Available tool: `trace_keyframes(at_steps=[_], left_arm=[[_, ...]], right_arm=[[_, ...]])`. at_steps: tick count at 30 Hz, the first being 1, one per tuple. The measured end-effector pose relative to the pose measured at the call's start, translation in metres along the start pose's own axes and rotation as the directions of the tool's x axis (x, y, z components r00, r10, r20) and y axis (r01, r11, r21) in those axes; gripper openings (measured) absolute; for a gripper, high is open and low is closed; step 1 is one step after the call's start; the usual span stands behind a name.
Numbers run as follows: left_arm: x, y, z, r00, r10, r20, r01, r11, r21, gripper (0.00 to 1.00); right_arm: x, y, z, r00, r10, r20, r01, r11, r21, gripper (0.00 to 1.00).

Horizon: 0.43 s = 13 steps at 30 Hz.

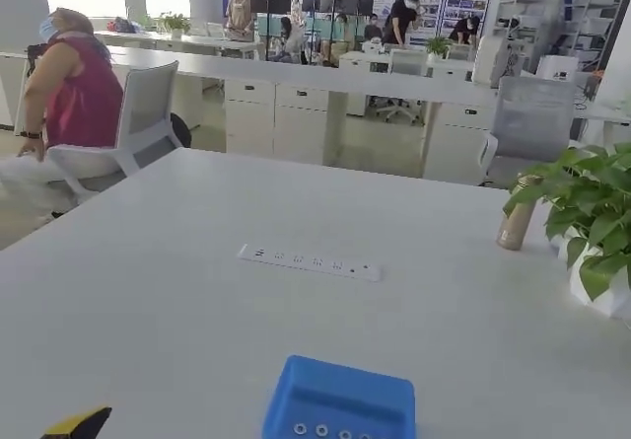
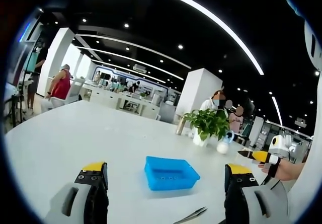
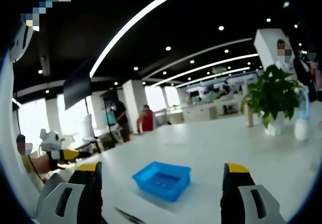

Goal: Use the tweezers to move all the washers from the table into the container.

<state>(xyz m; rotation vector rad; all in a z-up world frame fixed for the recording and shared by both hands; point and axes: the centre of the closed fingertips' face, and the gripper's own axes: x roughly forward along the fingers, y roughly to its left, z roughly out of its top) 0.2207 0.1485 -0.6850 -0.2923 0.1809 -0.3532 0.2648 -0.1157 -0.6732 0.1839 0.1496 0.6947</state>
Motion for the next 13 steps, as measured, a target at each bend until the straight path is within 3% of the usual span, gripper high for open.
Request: trace_keyframes(at_steps=[13], left_arm=[[0.0010,-0.0050,-0.0034,0.9997,-0.016,-0.018,0.016,1.000,0.015,0.99]], right_arm=[[-0.0015,-0.0009,-0.0032,0.9999,-0.008,-0.007,0.009,1.000,0.011,0.99]])
